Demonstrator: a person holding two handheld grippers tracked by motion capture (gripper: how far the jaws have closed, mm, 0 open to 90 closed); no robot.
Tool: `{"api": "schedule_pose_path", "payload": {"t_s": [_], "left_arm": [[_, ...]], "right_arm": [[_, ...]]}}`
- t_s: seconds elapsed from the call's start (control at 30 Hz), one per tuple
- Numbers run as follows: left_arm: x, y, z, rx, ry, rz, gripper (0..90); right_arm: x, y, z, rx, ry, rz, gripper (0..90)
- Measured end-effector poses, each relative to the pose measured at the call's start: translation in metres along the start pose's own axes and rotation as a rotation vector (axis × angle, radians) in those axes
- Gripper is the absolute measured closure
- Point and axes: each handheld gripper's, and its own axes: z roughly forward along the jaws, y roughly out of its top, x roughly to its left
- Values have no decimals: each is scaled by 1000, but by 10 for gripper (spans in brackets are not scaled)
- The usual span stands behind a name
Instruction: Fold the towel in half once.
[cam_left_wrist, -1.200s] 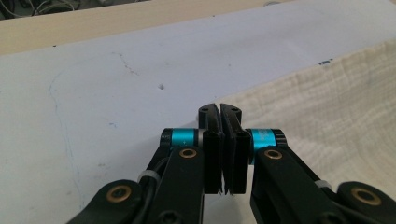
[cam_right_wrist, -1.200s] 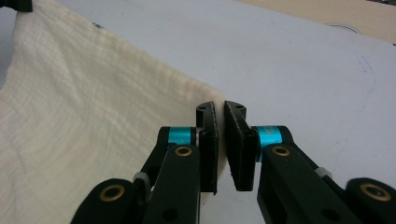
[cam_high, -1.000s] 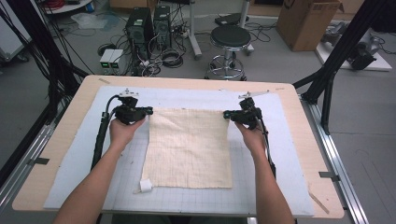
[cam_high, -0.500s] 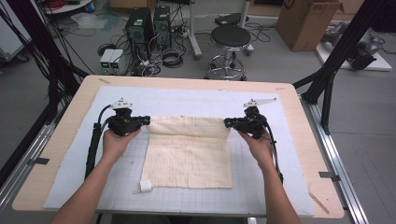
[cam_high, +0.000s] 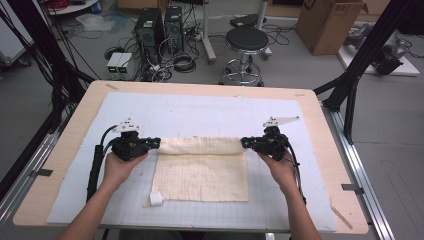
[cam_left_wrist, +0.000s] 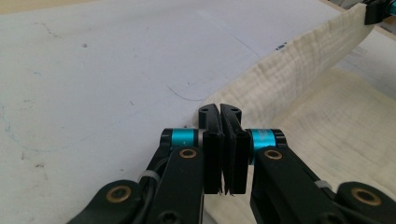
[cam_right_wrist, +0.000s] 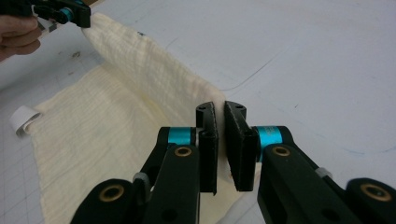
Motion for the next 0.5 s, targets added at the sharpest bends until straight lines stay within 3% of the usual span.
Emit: {"api": "schedule_pose_path", "payload": {"t_s": [0.5], "left_arm": [[-15, -28, -18, 11, -33, 27, 870]], "right_arm": [[21, -28, -7, 41, 18, -51, 839]]}}
